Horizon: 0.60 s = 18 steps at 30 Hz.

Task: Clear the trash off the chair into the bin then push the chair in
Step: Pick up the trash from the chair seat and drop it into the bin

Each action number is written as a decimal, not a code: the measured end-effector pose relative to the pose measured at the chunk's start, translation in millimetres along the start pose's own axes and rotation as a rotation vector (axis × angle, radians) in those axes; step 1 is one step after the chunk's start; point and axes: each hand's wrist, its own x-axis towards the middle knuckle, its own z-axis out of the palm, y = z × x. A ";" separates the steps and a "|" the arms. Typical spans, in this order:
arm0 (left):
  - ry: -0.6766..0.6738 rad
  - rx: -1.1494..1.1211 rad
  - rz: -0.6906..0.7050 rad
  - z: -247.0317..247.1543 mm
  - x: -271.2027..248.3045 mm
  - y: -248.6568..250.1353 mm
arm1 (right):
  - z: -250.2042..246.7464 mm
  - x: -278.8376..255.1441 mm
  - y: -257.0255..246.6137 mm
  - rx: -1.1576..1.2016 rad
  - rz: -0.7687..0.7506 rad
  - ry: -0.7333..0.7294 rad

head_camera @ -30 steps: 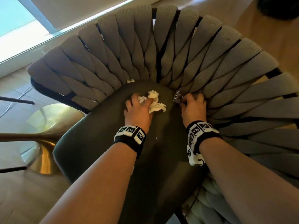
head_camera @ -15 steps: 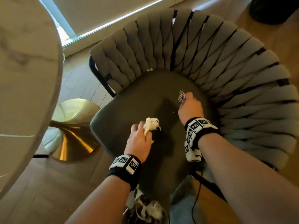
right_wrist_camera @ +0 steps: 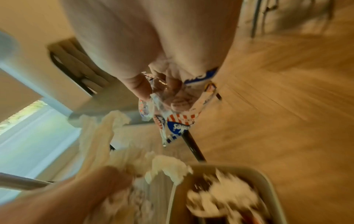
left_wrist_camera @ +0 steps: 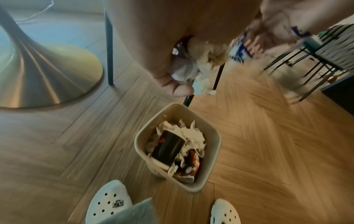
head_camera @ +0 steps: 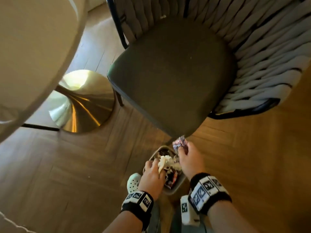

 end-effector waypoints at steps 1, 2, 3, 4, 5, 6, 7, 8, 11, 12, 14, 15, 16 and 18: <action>-0.010 0.018 -0.035 10.9 1.0 -9.5 | 13.9 -4.5 23.2 0.001 0.069 -0.029; -0.014 0.052 -0.065 21.5 3.2 -17.8 | 27.3 -6.4 45.0 -0.015 0.148 -0.046; -0.016 0.089 -0.089 31.4 5.5 -24.5 | 39.7 -6.1 65.0 -0.032 0.214 -0.048; -0.019 0.119 -0.104 40.7 8.9 -31.9 | 50.4 -3.5 82.3 -0.038 0.264 -0.048; -0.024 0.133 -0.103 50.0 13.0 -39.1 | 59.3 0.5 98.0 -0.032 0.297 -0.046; -0.028 0.135 -0.103 58.8 17.8 -46.3 | 66.6 5.1 109.8 -0.023 0.328 -0.049; -0.022 0.128 -0.106 67.2 22.8 -52.5 | 73.6 11.4 119.8 -0.006 0.358 -0.054; -0.009 0.122 -0.108 75.9 29.0 -58.4 | 78.2 16.6 126.7 0.031 0.378 -0.058; -0.002 0.106 -0.101 91.2 42.7 -65.4 | 90.5 35.4 147.0 0.129 0.377 -0.098; -0.025 0.124 -0.110 94.7 46.2 -66.1 | 92.6 40.4 152.6 0.145 0.365 -0.124; -0.087 0.164 -0.183 97.3 48.9 -66.5 | 92.1 42.9 156.9 0.190 0.356 -0.166; -0.103 0.172 -0.213 96.6 48.8 -66.0 | 88.5 41.5 155.6 0.200 0.341 -0.160; -0.114 0.185 -0.221 94.1 48.4 -65.5 | 84.0 39.1 153.5 0.190 0.326 -0.144; -0.131 0.202 -0.222 88.6 44.7 -68.3 | 71.3 31.3 145.2 0.143 0.293 -0.120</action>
